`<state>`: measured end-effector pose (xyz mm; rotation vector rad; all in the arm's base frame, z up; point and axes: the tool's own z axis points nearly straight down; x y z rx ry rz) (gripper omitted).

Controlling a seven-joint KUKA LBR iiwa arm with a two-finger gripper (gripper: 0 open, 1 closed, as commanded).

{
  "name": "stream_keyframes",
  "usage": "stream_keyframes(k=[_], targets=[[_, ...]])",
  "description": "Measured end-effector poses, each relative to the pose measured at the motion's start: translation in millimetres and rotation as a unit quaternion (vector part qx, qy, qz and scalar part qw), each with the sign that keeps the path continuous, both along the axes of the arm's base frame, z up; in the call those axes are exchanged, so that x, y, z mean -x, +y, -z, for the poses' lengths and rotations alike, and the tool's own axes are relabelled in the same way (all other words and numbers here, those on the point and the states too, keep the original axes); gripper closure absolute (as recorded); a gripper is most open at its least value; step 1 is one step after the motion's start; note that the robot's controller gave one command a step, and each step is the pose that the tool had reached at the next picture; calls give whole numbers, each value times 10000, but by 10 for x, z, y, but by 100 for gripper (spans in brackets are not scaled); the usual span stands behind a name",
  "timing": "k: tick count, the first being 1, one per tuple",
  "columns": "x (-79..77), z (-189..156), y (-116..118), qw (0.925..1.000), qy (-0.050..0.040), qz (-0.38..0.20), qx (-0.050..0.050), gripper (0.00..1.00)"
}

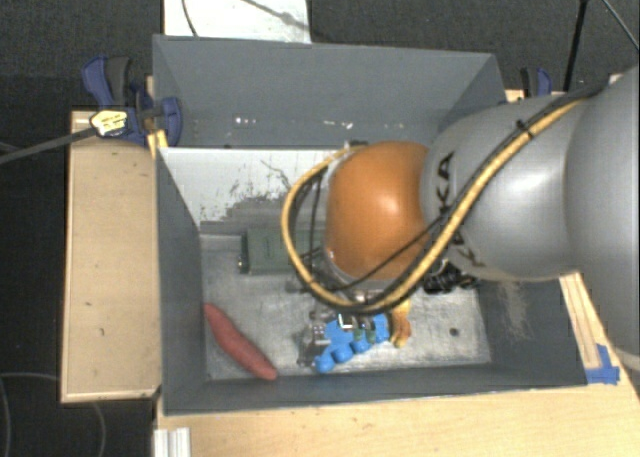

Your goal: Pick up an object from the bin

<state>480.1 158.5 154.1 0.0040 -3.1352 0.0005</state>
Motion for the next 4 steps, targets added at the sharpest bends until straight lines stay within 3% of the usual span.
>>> stream_keyframes(k=[1, 2, 3, 4], targets=[[-22, -41, -7, 10000, -39, 23, -7, 0], [-134, 222, -369, 9993, -53, -369, -15, 0], [-97, 500, -602, 9999, -40, 119, 0, 0], [-525, 741, -394, 9963, -15, 860, -36, 100]])
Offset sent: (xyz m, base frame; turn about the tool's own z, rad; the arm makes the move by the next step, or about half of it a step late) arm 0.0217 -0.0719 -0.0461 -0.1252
